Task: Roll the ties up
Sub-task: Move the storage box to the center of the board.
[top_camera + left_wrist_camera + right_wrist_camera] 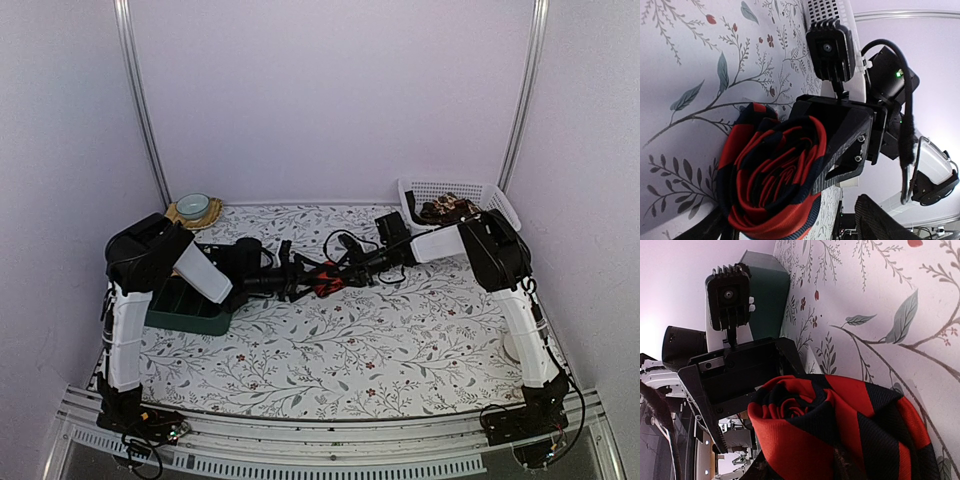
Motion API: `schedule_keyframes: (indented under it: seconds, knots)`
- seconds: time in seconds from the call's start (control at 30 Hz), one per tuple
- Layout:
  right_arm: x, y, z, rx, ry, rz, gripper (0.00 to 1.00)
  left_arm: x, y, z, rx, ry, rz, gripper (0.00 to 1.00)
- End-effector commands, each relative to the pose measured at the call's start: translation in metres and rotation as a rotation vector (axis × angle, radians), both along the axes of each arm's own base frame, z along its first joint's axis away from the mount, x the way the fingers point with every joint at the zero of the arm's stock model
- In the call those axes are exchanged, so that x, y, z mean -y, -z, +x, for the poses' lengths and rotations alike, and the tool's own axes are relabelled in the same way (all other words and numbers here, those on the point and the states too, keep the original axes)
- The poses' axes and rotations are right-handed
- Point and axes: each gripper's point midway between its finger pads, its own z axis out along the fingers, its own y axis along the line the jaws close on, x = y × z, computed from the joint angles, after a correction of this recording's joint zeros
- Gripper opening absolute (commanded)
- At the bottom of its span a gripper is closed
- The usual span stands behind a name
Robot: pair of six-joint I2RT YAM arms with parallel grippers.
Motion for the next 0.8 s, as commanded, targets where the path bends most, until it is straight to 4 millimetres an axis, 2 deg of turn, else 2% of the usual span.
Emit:
schedule_keyframes:
  seconds: [0.0, 0.13, 0.27, 0.47, 0.6, 0.63, 0.67, 0.77]
  knots:
    - [-0.011, 0.038, -0.018, -0.099, -0.001, 0.005, 0.33, 0.010, -0.009, -0.012, 0.039, 0.051, -0.075, 0.74]
    - [-0.014, 0.034, -0.018, -0.134, 0.018, 0.047, 0.33, 0.009, -0.014, -0.015, 0.036, 0.048, -0.104, 0.71]
    - [-0.015, 0.032, -0.017, -0.174, 0.040, 0.068, 0.33, 0.010, -0.016, -0.017, 0.035, 0.059, -0.112, 0.74]
    - [-0.017, 0.032, -0.015, -0.202, 0.064, 0.068, 0.33, 0.002, -0.004, -0.015, 0.008, 0.028, -0.014, 0.79]
    - [-0.014, 0.041, -0.014, -0.209, 0.091, 0.015, 0.33, -0.012, -0.002, -0.008, 0.024, -0.026, 0.084, 0.86]
    - [-0.013, 0.043, -0.013, -0.209, 0.099, 0.001, 0.33, -0.015, -0.004, -0.007, 0.037, -0.033, 0.099, 0.97]
    - [-0.013, 0.044, -0.013, -0.200, 0.102, -0.007, 0.33, -0.017, -0.006, -0.006, 0.053, -0.035, 0.118, 1.00]
    - [-0.012, 0.048, -0.012, -0.200, 0.112, -0.026, 0.34, -0.024, -0.009, -0.004, 0.110, -0.036, 0.193, 1.00]
